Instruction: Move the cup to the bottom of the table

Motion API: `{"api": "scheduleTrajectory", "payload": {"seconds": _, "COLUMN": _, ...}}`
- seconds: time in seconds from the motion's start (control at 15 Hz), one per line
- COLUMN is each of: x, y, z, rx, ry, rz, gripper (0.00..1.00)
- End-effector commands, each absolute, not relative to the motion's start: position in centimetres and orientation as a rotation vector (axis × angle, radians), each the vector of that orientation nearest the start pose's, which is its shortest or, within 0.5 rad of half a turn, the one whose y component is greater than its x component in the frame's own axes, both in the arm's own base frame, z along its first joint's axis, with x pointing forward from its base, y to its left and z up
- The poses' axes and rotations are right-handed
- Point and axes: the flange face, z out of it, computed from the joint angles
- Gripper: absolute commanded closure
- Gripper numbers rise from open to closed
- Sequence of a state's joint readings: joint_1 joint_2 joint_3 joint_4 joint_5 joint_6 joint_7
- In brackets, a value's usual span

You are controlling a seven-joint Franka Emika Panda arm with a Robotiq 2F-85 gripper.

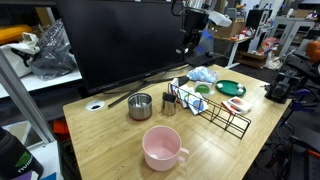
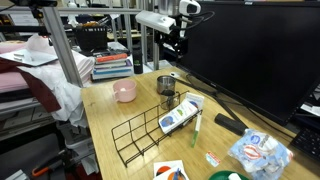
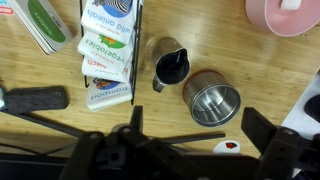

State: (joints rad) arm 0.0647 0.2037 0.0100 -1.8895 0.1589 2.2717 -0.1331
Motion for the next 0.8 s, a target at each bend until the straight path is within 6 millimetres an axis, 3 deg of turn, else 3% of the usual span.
{"api": "scheduleTrajectory", "payload": {"seconds": 0.0, "x": 63.1, "y": 5.2, "z": 41.3, "rx": -3.003, "ry": -0.126, "rz": -0.272, "gripper": 0.0}}
{"api": "scheduleTrajectory", "payload": {"seconds": 0.33, "x": 67.0, "y": 6.3, "z": 39.3, "rx": -3.078, "ry": 0.269, "rz": -0.308, "gripper": 0.0}}
{"api": "scheduleTrajectory", "payload": {"seconds": 0.73, "x": 70.0, "y": 9.5, "z": 35.4, "rx": -3.105, "ry": 0.5, "rz": -0.259, "gripper": 0.0}}
